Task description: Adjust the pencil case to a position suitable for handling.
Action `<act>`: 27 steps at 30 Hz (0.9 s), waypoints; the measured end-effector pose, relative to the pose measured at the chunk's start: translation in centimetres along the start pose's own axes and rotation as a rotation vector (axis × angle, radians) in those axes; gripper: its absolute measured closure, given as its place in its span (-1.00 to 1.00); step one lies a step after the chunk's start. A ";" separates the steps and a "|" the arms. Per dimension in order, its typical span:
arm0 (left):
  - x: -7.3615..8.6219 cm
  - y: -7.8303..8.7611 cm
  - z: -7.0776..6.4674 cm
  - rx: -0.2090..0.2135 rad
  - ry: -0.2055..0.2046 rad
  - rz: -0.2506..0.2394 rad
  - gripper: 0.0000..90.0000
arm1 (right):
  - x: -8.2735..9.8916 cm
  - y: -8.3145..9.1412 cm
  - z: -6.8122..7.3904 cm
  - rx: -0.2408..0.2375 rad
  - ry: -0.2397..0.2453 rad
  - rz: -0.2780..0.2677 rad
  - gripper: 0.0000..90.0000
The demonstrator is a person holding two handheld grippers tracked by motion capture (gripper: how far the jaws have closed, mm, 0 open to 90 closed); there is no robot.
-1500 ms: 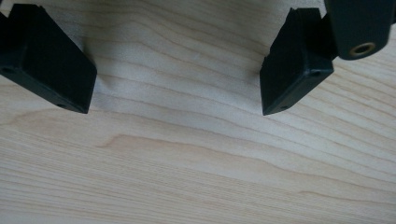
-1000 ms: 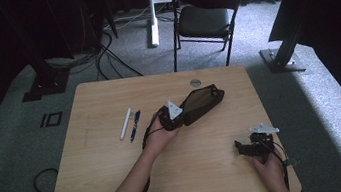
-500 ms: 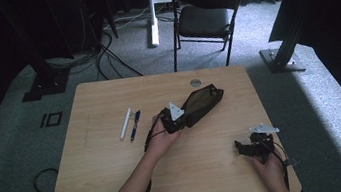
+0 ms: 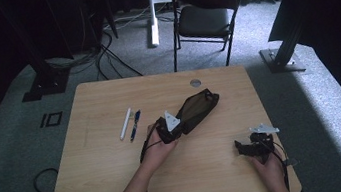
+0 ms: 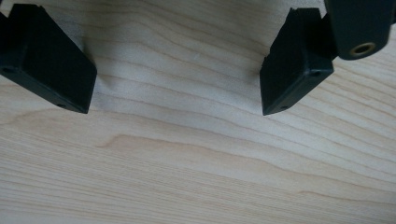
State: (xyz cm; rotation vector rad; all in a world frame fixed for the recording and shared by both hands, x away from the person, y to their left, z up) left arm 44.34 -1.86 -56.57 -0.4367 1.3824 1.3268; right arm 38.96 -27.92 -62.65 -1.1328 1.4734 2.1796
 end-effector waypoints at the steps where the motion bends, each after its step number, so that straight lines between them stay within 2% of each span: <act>1: 0.1 0.2 0.0 -0.002 0.009 -0.001 0.66 | 0.0 0.0 0.0 0.000 0.000 0.000 -0.76; 4: 0.5 0.8 -0.1 0.006 0.026 0.000 0.66 | 0.0 0.0 0.0 0.000 0.000 0.000 -0.76; 12: 1.4 2.6 -0.1 -0.002 0.024 0.000 0.66 | 0.0 0.0 0.0 0.000 0.000 0.000 -0.77; 15: 1.8 3.3 -0.2 -0.001 0.010 0.005 0.66 | 0.0 0.0 0.0 0.000 0.000 0.000 -0.76; 27: 3.3 6.0 -0.4 -0.018 0.026 0.013 0.66 | 0.0 0.0 0.0 0.000 0.000 -0.001 -0.76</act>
Point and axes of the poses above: each handheld gripper's, and its own axes: y roughly backward along the jaws, x roughly out of its underside, z roughly to its left, the point moved 10 cm from there along -y, roughly forward along the jaws, and after that the axes turned 14 degrees about -x, right-handed, at the moved point
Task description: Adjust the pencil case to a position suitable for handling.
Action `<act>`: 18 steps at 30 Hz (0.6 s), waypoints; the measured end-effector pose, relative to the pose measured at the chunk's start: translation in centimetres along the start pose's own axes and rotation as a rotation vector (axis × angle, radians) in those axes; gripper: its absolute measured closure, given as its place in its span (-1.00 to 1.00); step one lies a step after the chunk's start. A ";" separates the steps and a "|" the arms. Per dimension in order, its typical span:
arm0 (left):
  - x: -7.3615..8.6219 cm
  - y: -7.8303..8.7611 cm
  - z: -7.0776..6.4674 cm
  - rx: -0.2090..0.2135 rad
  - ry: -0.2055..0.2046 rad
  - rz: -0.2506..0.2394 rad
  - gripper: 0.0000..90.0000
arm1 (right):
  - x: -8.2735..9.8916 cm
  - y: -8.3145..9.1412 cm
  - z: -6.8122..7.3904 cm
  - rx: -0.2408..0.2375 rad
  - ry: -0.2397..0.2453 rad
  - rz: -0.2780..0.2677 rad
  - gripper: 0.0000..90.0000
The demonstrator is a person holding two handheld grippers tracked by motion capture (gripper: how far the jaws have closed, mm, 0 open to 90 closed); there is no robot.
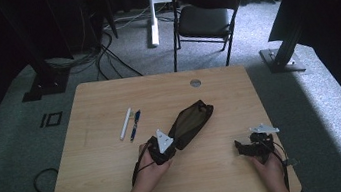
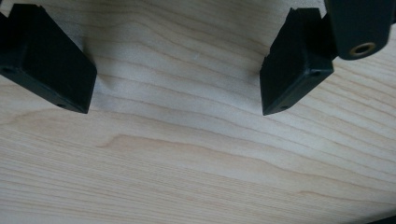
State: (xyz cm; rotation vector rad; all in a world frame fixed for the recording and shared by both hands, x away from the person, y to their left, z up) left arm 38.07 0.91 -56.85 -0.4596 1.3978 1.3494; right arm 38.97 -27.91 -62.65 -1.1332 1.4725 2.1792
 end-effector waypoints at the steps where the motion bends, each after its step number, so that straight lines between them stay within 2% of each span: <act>1: 0.1 0.2 -0.1 0.001 0.006 -0.003 0.66 | 0.0 0.0 0.0 0.000 0.000 0.000 -0.77; 5: 0.7 1.0 -0.2 0.013 0.009 0.000 0.66 | 0.0 0.0 0.0 0.000 0.002 0.001 -0.76; 18: 2.0 3.4 0.0 0.007 0.033 0.001 0.66 | 0.0 0.0 0.0 0.000 0.002 0.001 -0.76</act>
Point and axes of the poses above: each handheld gripper's, and its own axes: y roughly backward along the jaws, x roughly out of its underside, z roughly to its left, the point moved 10 cm from there along -y, roughly forward along the jaws, and after that the axes turned 14 degrees about -x, right-handed, at the moved point
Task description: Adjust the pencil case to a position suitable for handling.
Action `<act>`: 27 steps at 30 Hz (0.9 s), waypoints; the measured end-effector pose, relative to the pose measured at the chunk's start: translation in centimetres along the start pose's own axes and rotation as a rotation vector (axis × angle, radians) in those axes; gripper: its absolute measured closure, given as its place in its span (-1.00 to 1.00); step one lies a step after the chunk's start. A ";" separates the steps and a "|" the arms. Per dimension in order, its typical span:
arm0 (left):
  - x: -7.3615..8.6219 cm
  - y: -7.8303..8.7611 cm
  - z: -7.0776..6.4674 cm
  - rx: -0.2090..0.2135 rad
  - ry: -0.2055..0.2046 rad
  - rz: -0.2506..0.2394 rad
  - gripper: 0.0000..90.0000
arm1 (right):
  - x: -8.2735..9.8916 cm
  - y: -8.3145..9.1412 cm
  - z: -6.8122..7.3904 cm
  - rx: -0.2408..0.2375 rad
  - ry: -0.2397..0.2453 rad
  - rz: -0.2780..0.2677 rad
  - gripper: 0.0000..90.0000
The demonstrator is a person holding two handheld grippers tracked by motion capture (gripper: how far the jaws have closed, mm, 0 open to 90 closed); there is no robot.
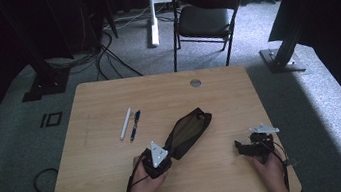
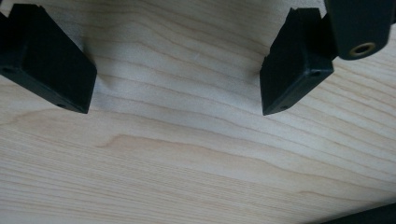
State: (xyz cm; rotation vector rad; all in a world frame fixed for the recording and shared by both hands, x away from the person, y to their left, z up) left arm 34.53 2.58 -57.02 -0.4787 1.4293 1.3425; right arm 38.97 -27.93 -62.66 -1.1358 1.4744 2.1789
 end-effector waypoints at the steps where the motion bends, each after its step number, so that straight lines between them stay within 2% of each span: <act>1: 0.1 0.2 0.0 0.003 0.004 0.000 0.66 | 0.0 0.0 0.0 0.000 0.000 0.000 -0.77; 13: 1.8 2.4 -0.5 0.008 0.002 -0.001 0.66 | 0.0 0.0 0.0 0.000 0.000 0.000 -0.77; 24: 2.6 3.6 -0.5 0.021 0.034 -0.015 0.65 | 0.0 0.0 0.0 0.000 0.000 0.000 -0.76; 27: 2.6 3.7 -0.5 0.035 0.030 -0.013 0.52 | 0.0 0.0 0.0 0.000 0.000 0.000 -0.76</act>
Point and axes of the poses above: each handheld gripper's, and its own axes: y roughly backward along the jaws, x roughly out of its underside, z roughly to its left, the point moved 10 cm from there along -y, roughly forward along the jaws, and after that the axes turned 14 degrees about -x, right-handed, at the moved point
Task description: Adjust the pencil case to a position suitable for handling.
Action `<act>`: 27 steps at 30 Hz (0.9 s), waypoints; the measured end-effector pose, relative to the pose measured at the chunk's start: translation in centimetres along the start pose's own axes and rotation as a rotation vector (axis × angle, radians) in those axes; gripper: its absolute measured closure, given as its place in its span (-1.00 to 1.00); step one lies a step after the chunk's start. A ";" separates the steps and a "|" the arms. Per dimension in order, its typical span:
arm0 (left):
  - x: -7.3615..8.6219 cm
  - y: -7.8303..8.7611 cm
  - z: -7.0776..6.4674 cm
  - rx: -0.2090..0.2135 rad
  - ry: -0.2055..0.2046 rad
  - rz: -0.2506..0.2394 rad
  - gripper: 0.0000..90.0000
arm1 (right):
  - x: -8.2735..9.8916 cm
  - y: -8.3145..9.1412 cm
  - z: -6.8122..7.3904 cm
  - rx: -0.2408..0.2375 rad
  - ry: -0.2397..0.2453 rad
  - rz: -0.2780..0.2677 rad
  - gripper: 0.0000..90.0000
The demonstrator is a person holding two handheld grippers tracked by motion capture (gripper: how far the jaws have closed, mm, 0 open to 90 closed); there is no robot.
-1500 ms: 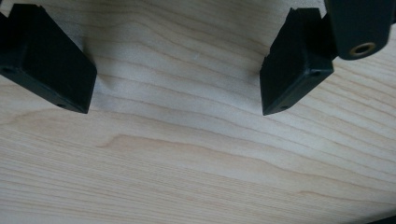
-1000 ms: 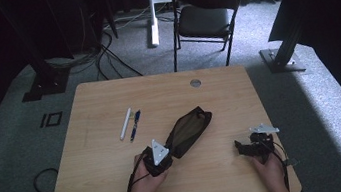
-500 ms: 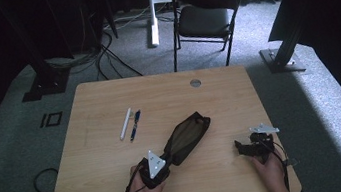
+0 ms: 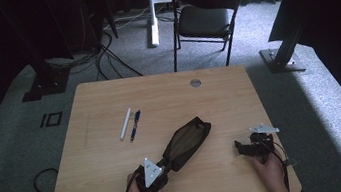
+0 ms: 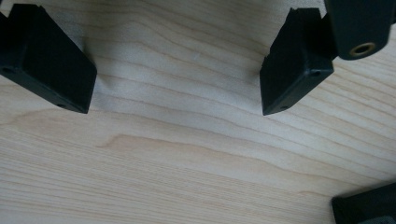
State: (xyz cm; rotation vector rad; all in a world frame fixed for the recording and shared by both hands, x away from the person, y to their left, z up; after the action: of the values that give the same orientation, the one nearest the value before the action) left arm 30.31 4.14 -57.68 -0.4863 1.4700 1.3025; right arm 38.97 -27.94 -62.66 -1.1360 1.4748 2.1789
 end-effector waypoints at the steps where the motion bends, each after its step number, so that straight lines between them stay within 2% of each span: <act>1: 0.1 0.0 0.0 0.008 0.000 0.005 0.50 | 0.0 0.0 0.0 0.000 0.000 0.000 -0.76; 2: 0.2 0.0 0.0 0.022 0.006 0.017 0.46 | 0.0 0.0 0.0 0.000 0.000 0.000 -0.76; 4: 0.1 0.1 0.0 0.032 0.001 0.010 0.40 | 0.0 0.0 -0.1 0.003 -0.002 0.000 -0.76; 6: 0.0 0.3 0.0 0.058 0.027 0.019 0.33 | 0.0 0.0 -0.1 0.003 -0.002 0.000 -0.76; 8: -0.4 0.5 0.0 0.077 0.023 0.000 0.21 | 0.0 0.0 -0.1 0.003 -0.002 0.000 -0.76; 10: -0.5 0.7 0.2 0.092 0.034 0.003 0.03 | 0.0 0.0 -0.1 0.003 -0.002 0.000 -0.76; 12: -0.9 0.9 0.4 0.105 0.029 -0.020 0.02 | 0.0 0.0 -0.1 0.003 -0.002 0.000 -0.77; 13: -1.1 1.0 0.7 0.111 0.023 -0.034 -0.06 | 0.0 0.0 -0.1 0.003 -0.002 0.000 -0.76; 16: -1.3 1.1 1.6 0.108 0.027 -0.036 -0.13 | 0.0 0.0 -0.1 0.003 -0.002 -0.001 -0.77; 19: -1.6 1.2 2.9 0.084 0.006 -0.043 -0.13 | 0.0 0.0 -0.1 0.003 -0.002 -0.001 -0.76; 21: -1.9 1.3 3.6 0.087 0.021 -0.051 -0.14 | 0.0 0.0 -0.1 0.003 -0.001 0.000 -0.76; 24: -2.5 1.4 4.7 0.070 0.031 -0.075 -0.29 | 0.0 0.0 -0.1 0.003 -0.002 -0.001 -0.76; 27: -2.8 1.4 5.7 0.080 0.057 -0.079 -0.34 | 0.0 0.0 -0.1 0.003 -0.002 0.000 -0.76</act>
State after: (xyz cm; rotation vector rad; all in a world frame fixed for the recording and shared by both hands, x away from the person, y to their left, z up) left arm 32.63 8.75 -53.70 -0.5276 1.5292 1.1710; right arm 38.99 -27.99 -62.66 -1.1330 1.4769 2.1757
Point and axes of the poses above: each handheld gripper's, and its own axes: y roughly backward along the jaws, x roughly out of its underside, z roughly to its left, the point moved 10 cm from there along -y, roughly forward along the jaws, and after that the axes turned 14 degrees about -x, right-handed, at the moved point
